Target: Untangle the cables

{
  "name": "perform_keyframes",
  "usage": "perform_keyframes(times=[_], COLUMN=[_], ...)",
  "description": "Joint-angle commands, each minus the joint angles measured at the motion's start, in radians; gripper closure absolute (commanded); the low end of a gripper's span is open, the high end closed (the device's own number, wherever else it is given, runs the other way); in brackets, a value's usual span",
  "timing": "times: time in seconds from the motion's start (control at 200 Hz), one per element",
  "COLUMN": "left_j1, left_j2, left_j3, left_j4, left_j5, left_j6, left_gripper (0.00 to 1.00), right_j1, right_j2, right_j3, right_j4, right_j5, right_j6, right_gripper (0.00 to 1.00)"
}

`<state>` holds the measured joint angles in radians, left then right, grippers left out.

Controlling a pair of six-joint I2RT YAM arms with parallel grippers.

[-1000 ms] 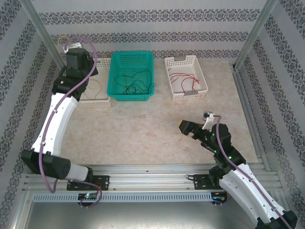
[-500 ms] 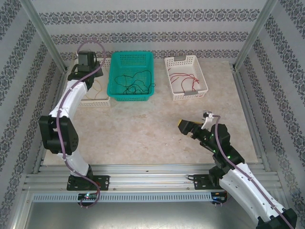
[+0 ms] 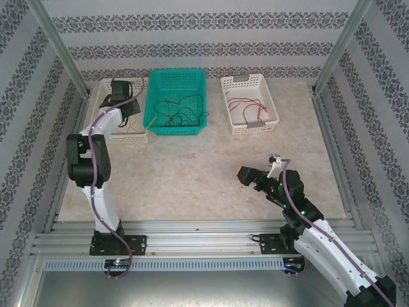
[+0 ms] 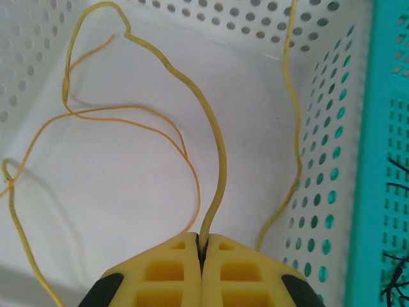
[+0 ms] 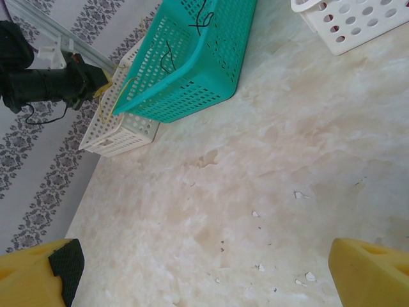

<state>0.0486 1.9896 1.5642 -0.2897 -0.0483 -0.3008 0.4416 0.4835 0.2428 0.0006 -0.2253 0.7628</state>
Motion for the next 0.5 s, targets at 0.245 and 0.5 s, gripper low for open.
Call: perform_keyframes(times=[0.245,0.5], left_j1=[0.165,0.175], left_j2=[0.04,0.032], left_j3=[-0.041,-0.013], left_j4=[0.191,0.276], left_j5=[0.391,0.535], left_j6=[-0.301,-0.441], left_gripper=[1.0,1.0], right_j1=[0.016,0.032], right_j2=[0.045,0.077], right_j3=[-0.034,-0.016], right_j4=[0.076,0.095], right_j5=[-0.009,0.003], right_j6=[0.009,0.008], right_gripper=[0.02,0.02])
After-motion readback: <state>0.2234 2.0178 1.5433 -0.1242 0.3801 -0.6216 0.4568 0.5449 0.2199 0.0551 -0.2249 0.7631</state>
